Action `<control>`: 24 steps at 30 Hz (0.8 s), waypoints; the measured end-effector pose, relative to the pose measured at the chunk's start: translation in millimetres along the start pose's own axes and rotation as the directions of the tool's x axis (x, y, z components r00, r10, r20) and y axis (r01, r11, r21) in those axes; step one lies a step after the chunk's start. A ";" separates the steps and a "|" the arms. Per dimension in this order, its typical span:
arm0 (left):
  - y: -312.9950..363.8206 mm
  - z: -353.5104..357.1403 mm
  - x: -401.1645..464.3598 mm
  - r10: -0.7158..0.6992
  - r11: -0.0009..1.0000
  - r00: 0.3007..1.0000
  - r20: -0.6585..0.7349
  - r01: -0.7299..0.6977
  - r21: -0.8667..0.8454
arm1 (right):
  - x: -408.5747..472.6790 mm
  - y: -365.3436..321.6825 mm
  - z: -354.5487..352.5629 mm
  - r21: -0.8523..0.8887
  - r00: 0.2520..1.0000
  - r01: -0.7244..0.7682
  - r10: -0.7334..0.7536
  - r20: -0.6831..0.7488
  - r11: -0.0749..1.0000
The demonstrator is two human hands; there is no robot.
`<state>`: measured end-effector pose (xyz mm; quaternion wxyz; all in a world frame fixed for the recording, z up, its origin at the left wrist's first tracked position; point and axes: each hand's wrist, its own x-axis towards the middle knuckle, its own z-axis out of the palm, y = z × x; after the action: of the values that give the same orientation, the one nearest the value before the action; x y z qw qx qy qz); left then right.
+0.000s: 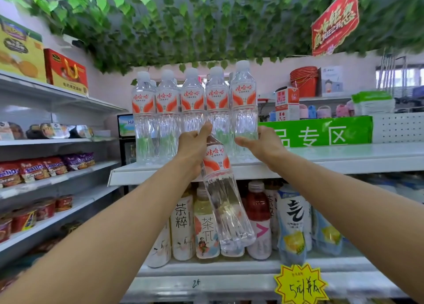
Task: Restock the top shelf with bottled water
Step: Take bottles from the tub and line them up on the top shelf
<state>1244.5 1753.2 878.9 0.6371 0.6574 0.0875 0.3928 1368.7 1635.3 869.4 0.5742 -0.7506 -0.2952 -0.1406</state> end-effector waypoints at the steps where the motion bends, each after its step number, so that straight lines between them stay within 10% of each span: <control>1: -0.5 0.0 0.9 -0.003 1.000 1.000 0.000 0.003 0.004 | 1.8 2.7 0.3 -0.004 1.000 0.009 -0.009 0.004 1.000; 24: -1.6 3.7 -9.2 -0.002 1.000 1.000 -0.003 0.002 0.010 | -8.6 -14.7 4.8 0.060 0.996 -0.084 0.086 -0.038 0.995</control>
<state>1241.3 1745.0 874.2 0.6341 0.6597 0.0909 0.3930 1352.4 1639.8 874.6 0.6070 -0.7425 -0.2552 -0.1225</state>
